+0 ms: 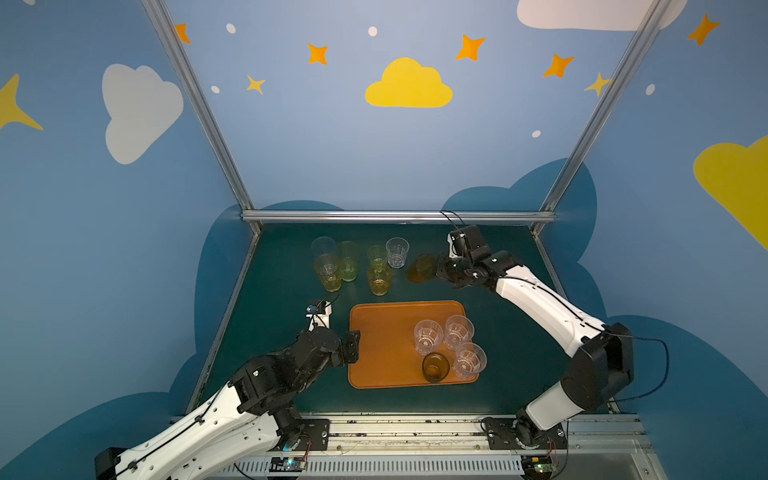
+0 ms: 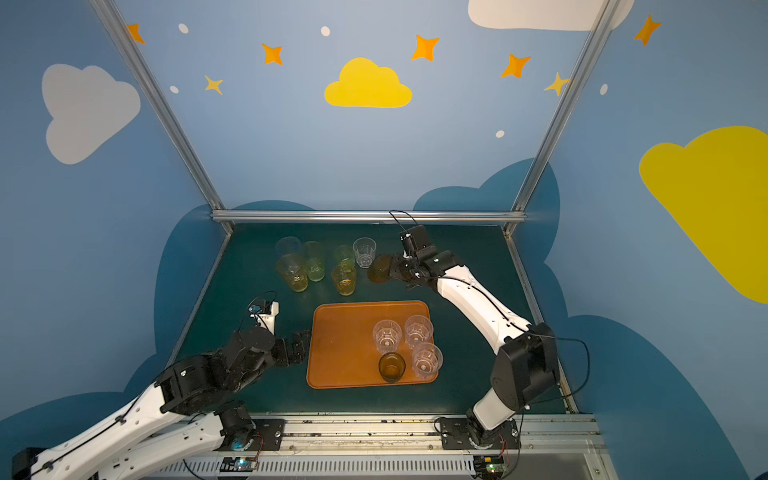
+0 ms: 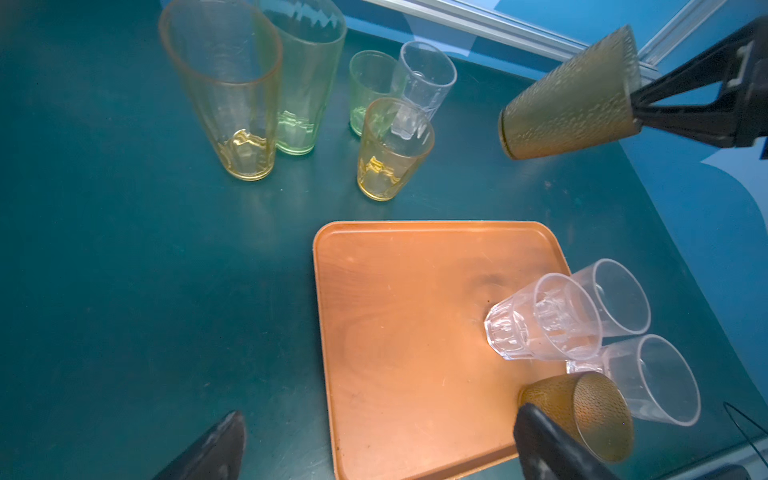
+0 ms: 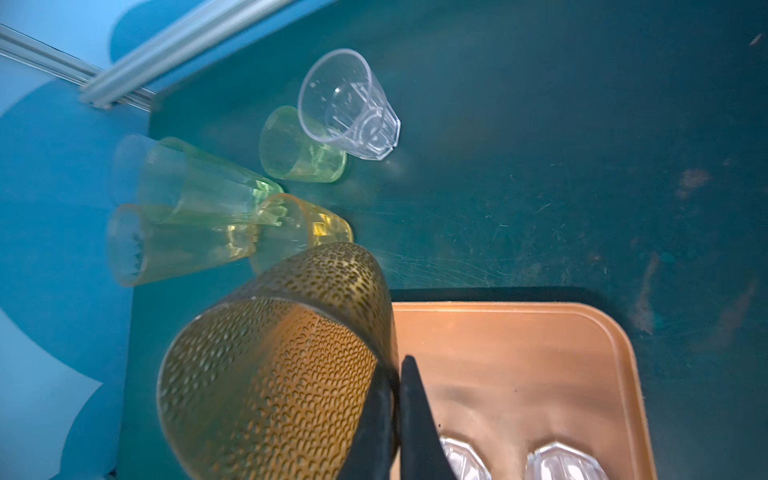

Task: Place the glasses into the tray
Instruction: 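Carry the olive cup with the right gripper over the tray's near corner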

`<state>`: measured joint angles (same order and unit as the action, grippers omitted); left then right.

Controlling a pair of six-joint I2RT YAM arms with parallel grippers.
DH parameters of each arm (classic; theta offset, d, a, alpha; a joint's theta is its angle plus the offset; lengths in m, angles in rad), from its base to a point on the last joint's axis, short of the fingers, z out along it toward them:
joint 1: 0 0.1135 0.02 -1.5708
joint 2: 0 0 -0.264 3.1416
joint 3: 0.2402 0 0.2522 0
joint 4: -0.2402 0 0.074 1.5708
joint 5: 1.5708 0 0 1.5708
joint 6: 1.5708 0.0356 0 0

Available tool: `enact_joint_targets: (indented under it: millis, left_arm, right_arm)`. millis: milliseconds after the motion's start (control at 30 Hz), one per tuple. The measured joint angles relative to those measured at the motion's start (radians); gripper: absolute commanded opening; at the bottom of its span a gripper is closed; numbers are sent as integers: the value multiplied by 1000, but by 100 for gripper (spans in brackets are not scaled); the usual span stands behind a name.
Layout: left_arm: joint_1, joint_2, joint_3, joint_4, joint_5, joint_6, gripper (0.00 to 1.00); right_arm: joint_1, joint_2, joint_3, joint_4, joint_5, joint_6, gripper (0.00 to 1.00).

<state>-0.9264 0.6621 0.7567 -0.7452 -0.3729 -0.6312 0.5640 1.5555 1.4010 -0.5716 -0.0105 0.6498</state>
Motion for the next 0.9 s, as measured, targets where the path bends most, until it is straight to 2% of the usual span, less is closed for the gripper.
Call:
enact_joint_targets:
  millis: [400,600,900]
  left_arm:
    - [4,50,40,-31,97,17,100]
    - [4,-48,-35,-28,130,-45,100]
    - [5,-182,-84,-44,98,-92,100]
  right_arm:
    - [57,-243,-106,-67,64,0,0]
    - [109,-327,-158,-108,87,0,0]
    - [187,-413,-196,-160,101,8,0]
